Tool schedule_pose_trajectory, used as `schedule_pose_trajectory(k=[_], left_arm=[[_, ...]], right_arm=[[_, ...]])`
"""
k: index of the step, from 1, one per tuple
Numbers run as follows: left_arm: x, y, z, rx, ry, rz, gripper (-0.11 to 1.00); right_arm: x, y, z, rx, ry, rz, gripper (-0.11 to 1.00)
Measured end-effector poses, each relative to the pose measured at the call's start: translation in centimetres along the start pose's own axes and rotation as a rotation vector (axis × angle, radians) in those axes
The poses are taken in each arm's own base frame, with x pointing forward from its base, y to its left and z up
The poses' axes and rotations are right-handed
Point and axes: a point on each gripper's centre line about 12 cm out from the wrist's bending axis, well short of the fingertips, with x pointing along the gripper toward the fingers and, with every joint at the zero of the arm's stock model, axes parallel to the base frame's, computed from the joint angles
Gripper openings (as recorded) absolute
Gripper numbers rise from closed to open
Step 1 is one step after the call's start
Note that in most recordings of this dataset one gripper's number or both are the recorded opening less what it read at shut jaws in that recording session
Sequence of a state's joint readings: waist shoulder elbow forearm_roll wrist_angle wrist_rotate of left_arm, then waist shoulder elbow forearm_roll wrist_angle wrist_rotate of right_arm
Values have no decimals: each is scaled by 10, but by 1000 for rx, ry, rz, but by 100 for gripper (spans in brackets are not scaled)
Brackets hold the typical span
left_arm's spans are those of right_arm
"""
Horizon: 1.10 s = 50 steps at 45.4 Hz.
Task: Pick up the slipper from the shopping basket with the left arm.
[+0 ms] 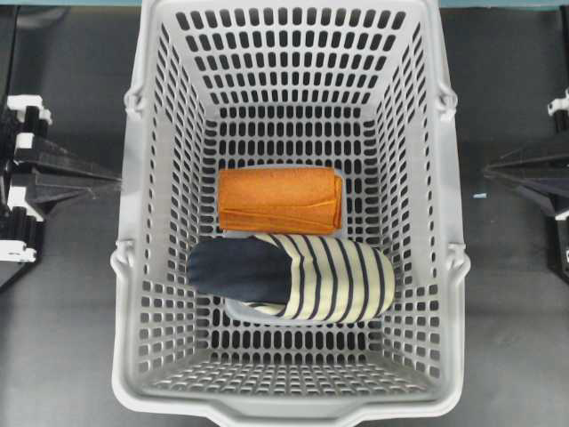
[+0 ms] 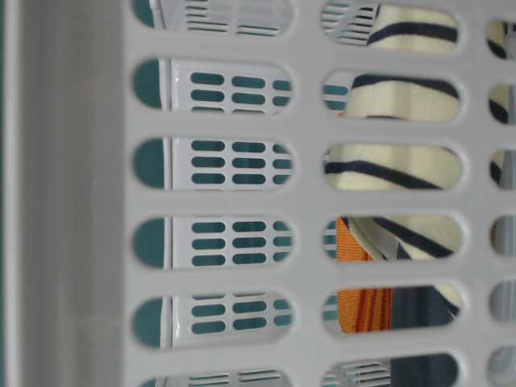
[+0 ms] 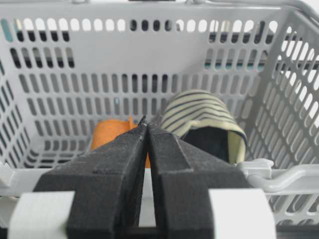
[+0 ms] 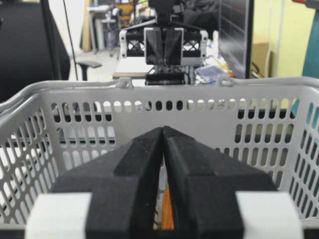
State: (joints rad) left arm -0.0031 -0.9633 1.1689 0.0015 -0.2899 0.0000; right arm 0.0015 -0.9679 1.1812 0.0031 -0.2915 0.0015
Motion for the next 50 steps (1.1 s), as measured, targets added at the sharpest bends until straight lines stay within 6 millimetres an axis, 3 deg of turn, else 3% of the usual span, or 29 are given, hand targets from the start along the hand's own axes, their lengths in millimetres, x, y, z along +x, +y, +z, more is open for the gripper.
schedule_pose_trajectory(k=[4,15,21,32,43,46,50], left_arm=[[4,-1,8,4,34,-8,0],[31,-9,60,25,254,-37,0],[53,-18,73,35,396,-69,0],[107,-32,71,49,645,-96,0],[150,-37,59,57,747,-95,0],[165,-38,56,54,778,-91,0],[181,-40,46,61,829,-91,0]], right_arm=[[0,0,0,3,0,2,0],[-5,6,3,41,-2,30,0],[-8,6,2,79,26,32,0],[-16,7,-6,131,139,27,0],[-28,6,-2,129,206,25,2],[-33,6,-2,130,229,24,9],[-37,6,0,130,237,21,27]])
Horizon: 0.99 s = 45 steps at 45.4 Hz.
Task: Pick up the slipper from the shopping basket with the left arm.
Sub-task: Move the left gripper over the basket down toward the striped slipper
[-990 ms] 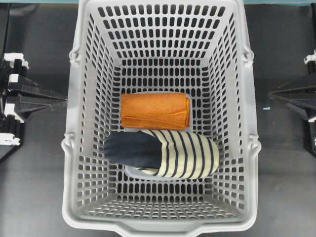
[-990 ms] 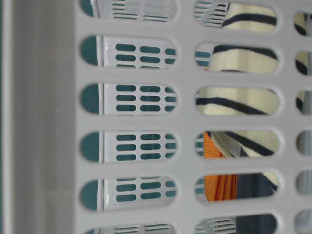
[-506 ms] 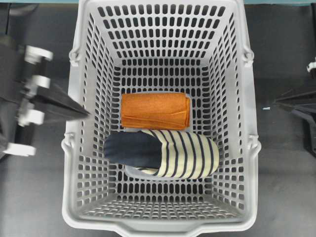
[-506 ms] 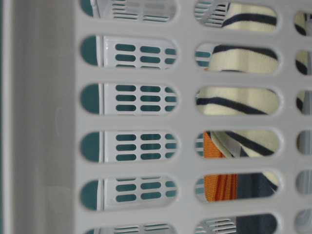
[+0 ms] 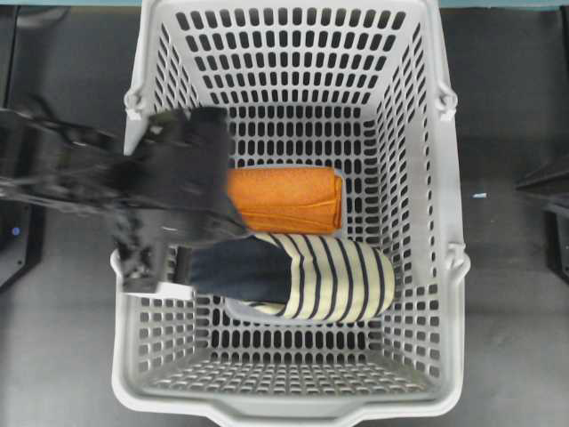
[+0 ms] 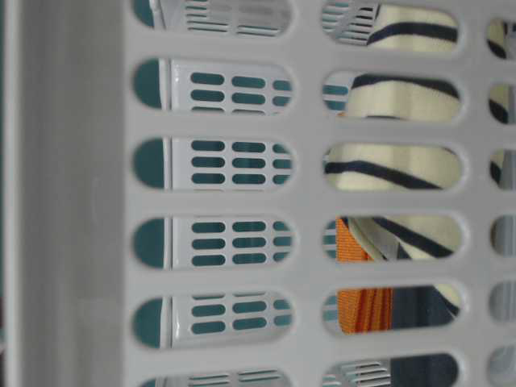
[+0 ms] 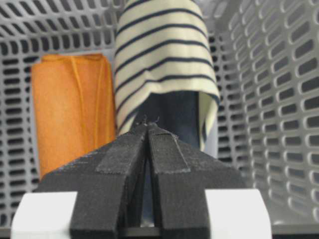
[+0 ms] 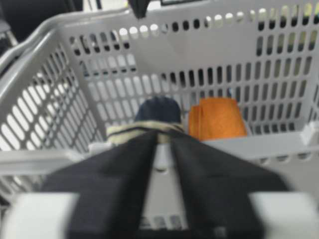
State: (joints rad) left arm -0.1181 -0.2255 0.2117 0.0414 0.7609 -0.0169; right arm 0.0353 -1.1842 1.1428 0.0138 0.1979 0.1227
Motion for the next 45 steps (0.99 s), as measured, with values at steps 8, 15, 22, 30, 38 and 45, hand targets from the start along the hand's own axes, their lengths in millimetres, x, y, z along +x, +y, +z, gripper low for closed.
schedule_pose_trajectory(k=[8,15,22,30,38,45], left_arm=[[36,-1,13,4,77,1,7],[57,0,19,-2,133,3,49],[77,-2,22,-7,227,3,86],[103,-11,17,4,338,-7,90],[129,-20,8,-18,392,-8,91],[140,-24,-3,-20,427,-9,91]], right_arm=[[-4,0,2,-1,-8,-1,74],[-5,0,2,0,-9,0,82],[-7,0,3,-3,-17,-1,81],[-11,0,5,-3,-35,2,81],[-11,0,5,-1,-43,4,81],[-10,0,1,-3,-34,1,81]])
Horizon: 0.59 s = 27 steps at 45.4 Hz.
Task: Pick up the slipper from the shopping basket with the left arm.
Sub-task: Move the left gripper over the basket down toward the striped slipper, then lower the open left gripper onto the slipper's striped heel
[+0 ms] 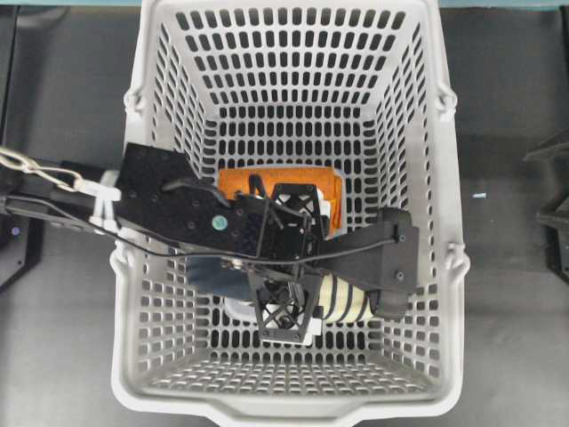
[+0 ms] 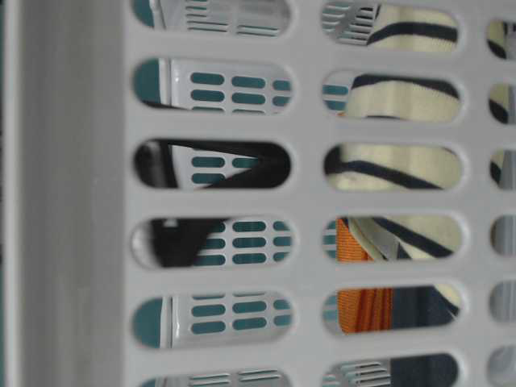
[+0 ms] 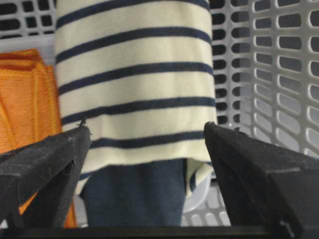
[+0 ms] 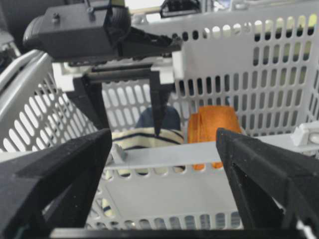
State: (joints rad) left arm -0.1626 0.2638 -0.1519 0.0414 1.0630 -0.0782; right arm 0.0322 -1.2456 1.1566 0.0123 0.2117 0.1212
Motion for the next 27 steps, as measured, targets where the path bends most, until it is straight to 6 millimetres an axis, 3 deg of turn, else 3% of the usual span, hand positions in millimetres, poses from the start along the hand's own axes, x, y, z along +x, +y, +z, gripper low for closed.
schedule_pose_trajectory(k=[9,17,22,27], left_arm=[[28,0,-12,-1,25,1,91],[36,-1,-17,-5,14,-2,88],[37,-1,-17,-23,12,-2,72],[37,-1,-17,-23,11,-2,40]], right_arm=[[1,0,-4,1,8,0,81],[1,-1,-4,5,9,-1,81],[1,0,-4,5,8,-1,80],[0,-1,-4,5,7,-3,81]])
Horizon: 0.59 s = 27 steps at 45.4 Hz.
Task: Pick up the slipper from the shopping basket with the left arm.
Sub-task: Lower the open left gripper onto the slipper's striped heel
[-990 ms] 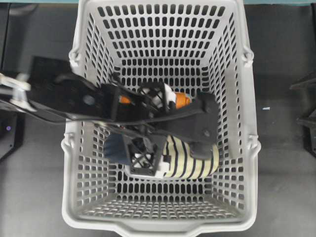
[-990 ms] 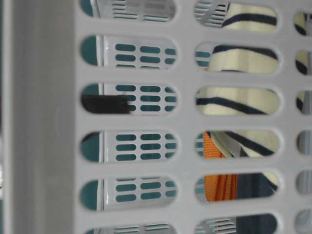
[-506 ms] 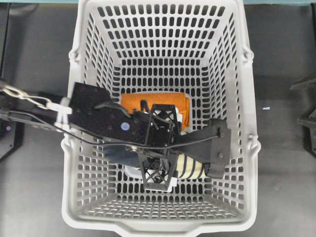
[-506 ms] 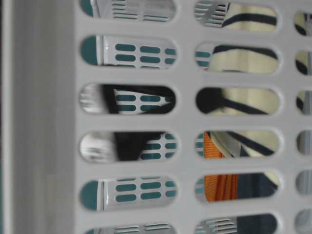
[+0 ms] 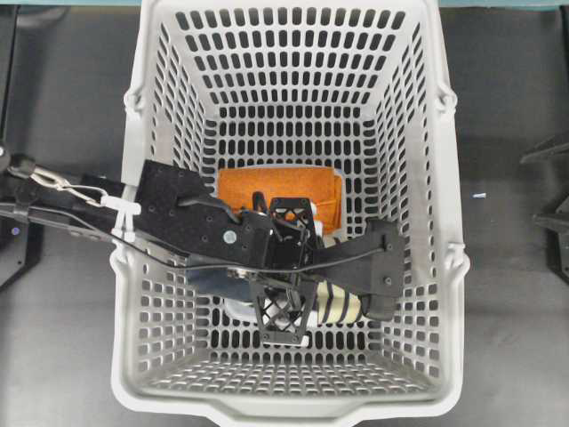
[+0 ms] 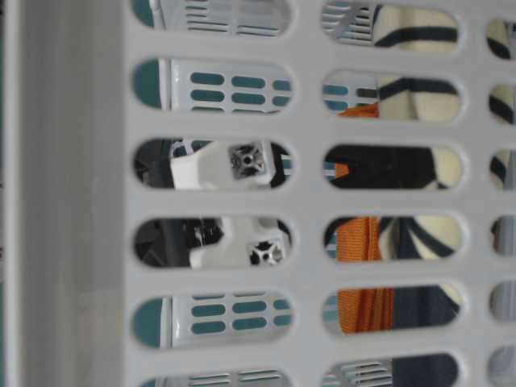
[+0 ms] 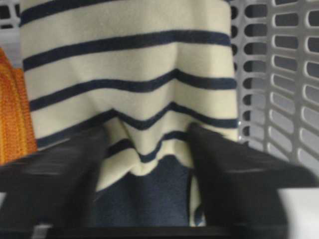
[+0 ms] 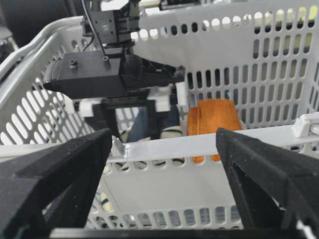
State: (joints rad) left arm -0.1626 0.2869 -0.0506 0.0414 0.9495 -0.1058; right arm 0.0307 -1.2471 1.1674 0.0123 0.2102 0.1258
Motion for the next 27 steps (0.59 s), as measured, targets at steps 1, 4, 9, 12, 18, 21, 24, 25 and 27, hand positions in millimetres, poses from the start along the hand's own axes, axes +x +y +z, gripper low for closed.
schedule_pose_trajectory(k=[1,4,9,12,18,21,24,25,27], left_arm=[[1,0,0,0,2,0,34],[1,0,0,-1,3,0,17],[-3,0,1,-5,-5,0,5],[-11,0,3,-2,-15,-1,5],[-35,0,13,9,-41,-2,5],[-50,1,18,13,-49,1,5],[-63,1,23,16,-52,-1,5],[-68,1,25,19,-49,1,5],[-76,1,28,25,-46,1,5]], right_arm=[[0,0,-1,0,3,-2,81],[0,-1,-1,1,-2,-4,81],[0,-2,2,2,-25,-12,81],[0,-2,3,2,-33,-14,81],[1,-3,3,2,-36,-17,81],[1,-3,2,2,-36,-17,81],[1,-3,1,2,-35,-16,81],[1,-3,2,2,-35,-17,81],[1,-3,0,3,-32,-18,81]])
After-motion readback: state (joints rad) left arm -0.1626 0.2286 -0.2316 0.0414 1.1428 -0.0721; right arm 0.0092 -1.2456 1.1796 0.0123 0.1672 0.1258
